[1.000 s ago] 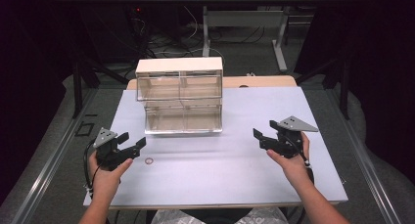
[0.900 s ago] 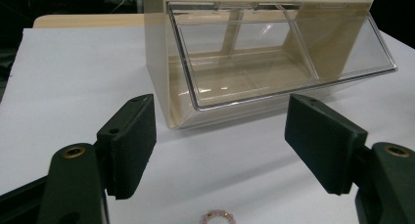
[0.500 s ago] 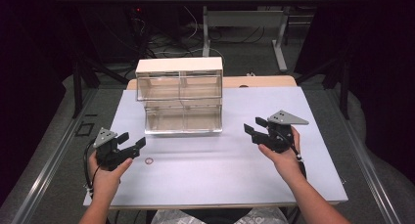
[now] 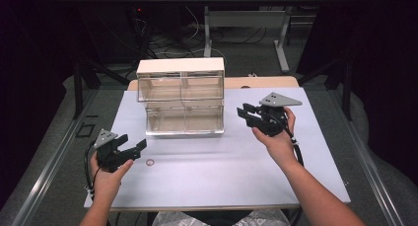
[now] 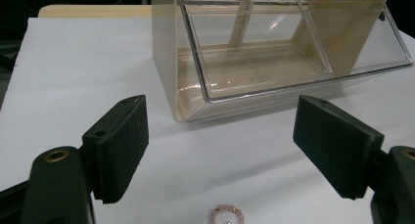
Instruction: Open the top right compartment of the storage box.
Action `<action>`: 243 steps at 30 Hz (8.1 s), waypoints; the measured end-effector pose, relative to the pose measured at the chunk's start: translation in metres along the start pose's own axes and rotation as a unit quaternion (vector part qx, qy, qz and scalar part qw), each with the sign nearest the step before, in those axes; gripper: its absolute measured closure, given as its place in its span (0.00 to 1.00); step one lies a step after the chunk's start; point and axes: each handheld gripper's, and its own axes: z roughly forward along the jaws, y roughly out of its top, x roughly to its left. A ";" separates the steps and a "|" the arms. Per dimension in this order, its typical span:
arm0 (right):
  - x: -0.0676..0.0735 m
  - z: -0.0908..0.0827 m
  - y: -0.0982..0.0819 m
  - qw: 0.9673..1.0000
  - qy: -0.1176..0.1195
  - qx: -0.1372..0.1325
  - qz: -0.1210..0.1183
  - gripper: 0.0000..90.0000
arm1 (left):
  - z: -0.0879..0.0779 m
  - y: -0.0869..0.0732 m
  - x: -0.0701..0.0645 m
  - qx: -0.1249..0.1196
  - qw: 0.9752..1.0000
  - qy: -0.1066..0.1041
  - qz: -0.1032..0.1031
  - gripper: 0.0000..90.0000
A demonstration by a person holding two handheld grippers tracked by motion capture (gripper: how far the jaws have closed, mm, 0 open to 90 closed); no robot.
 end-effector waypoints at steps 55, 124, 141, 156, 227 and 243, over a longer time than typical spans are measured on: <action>0.013 0.050 0.022 0.999 0.003 0.019 -0.051 0.98 | 0.004 -0.003 -0.001 0.010 1.000 -0.002 0.003 0.20; 0.016 0.038 0.077 0.997 -0.042 -0.023 -0.059 0.91 | 0.008 -0.004 -0.003 0.020 1.000 -0.008 0.007 0.20; 0.014 0.039 0.080 0.997 -0.041 -0.029 -0.056 0.91 | 0.012 -0.007 -0.004 0.036 0.999 -0.001 0.018 0.26; 0.014 0.039 0.080 0.997 -0.040 -0.028 -0.056 0.91 | 0.020 -0.012 -0.003 0.089 0.995 0.008 0.043 0.38; 0.016 0.037 0.080 0.997 -0.039 -0.032 -0.055 0.89 | 0.046 -0.020 0.005 0.240 0.969 0.010 -0.055 0.97; 0.016 0.038 0.080 0.997 -0.039 -0.034 -0.054 0.89 | 0.027 -0.011 0.002 0.189 0.981 -0.006 -0.052 1.00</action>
